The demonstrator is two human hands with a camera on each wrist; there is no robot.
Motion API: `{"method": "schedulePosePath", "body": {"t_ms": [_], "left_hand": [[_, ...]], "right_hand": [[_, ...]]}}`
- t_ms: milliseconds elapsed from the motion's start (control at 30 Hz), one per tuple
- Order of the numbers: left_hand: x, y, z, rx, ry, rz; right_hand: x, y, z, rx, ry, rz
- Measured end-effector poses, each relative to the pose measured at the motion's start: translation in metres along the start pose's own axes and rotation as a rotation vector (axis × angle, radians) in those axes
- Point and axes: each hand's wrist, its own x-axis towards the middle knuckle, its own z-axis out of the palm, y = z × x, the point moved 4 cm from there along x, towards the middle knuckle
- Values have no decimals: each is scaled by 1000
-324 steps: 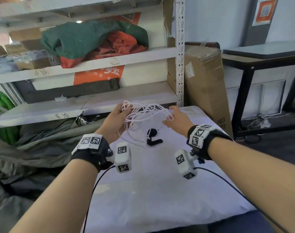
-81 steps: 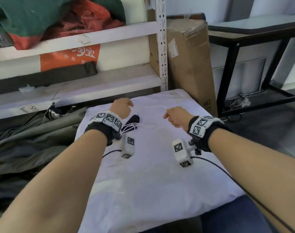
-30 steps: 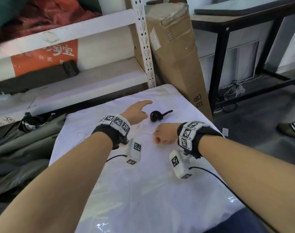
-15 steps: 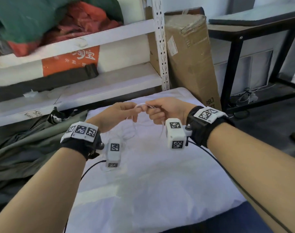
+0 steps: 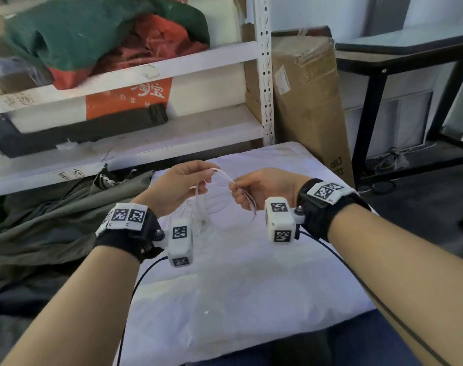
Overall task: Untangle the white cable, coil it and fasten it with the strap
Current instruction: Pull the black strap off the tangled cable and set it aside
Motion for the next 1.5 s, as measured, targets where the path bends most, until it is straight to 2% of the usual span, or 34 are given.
{"method": "schedulePosePath", "body": {"t_ms": [133,233,300,400,467,600,667,767,867,933,1000,1100,1167,1267,1400,1500], "left_hand": [[-2,5,-1,108,42,59],[-1,5,-2,188,42,99],[1,2,-4,228,51,111],[3,-4,-6,300,74,117],[5,-12,-7,374,47,48],[-1,-45,-20,759,-79,-195],[-6,-59,-36,833,-13,-218],[-14,-75,-54,776,95,-260],[-19,-77,-56,581,154,-263],[-22,-69,-54,508,184,-194],[-24,-57,-55,545,216,-97],[-25,-34,-48,748,192,-34],[-24,-18,-35,876,123,0],[-23,-5,-13,1008,-59,5],[-22,-5,9,1044,-282,-70],[-24,-4,19,1023,-350,-67]], "right_hand": [[-2,1,7,30,-34,41],[-4,-2,9,-76,-45,25],[-5,-10,10,-87,-57,-55],[-7,-22,9,65,-96,-212],[-9,-30,6,232,-103,-312],[-21,-59,-11,641,-49,-541],[-28,-71,-22,766,36,-647],[-31,-74,-41,840,236,-765],[-24,-62,-58,787,453,-769],[-22,-53,-65,765,550,-754],[-22,-48,-65,715,583,-745],[-17,-43,-58,643,526,-724],[-10,-42,-52,565,479,-686],[-4,-41,-41,387,464,-623],[-2,-37,-20,85,466,-522],[1,-26,-3,-190,384,-402]]}}
